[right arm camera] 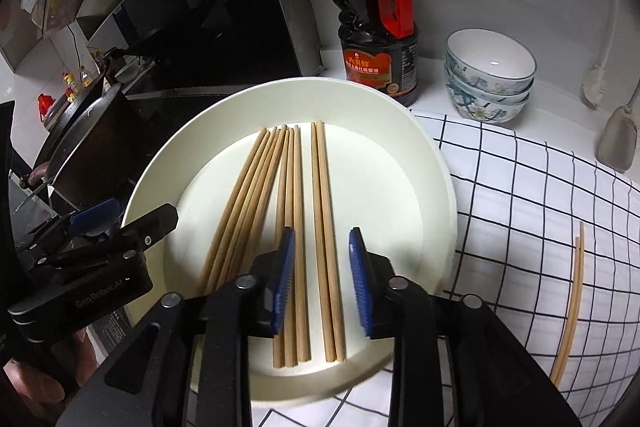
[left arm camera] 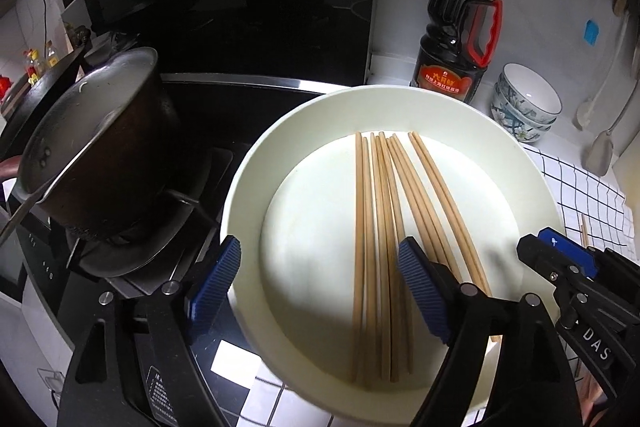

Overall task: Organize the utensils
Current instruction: 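Grasp one chopstick with each tool, carry them into the bowl, and open, then withdraw both open tools from the bowl back to the last two chopsticks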

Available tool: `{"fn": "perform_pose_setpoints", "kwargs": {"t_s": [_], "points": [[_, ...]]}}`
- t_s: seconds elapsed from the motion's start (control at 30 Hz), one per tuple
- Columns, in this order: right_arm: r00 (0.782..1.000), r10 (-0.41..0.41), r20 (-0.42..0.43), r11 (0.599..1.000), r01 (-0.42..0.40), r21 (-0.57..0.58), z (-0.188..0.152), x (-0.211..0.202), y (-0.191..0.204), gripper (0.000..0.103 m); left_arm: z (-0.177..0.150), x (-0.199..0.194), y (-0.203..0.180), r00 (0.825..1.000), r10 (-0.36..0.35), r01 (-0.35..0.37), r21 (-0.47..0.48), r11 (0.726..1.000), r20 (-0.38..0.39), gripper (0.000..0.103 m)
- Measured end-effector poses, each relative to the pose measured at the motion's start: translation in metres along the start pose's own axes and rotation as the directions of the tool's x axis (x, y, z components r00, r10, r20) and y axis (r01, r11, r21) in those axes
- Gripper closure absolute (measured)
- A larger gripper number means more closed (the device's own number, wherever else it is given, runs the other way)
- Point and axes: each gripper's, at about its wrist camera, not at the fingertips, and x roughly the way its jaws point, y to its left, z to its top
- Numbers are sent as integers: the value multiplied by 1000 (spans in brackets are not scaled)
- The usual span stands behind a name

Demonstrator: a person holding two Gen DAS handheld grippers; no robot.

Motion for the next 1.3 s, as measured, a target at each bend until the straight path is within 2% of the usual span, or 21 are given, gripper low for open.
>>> {"fn": "perform_pose_setpoints", "kwargs": {"t_s": [0.17, 0.57, 0.8, 1.3], "points": [[1000, 3, 14, 1000, -3, -2, -5, -15, 1, 72, -5, -13, -4, 1000, -3, 3, 4, 1000, 15, 21], [998, -12, 58, 1000, 11, 12, -23, -57, -13, 58, -23, -43, -32, 999, -35, 34, 23, 999, 35, 15], [997, -44, 65, 998, 40, 56, -42, -80, -43, 52, -34, -54, -62, 998, -61, 60, 51, 997, 28, 9], [989, -137, 56, 974, 125, 188, -86, -114, -122, 50, -53, -61, -135, 993, -120, 119, 150, 982, 0, 9]]}}
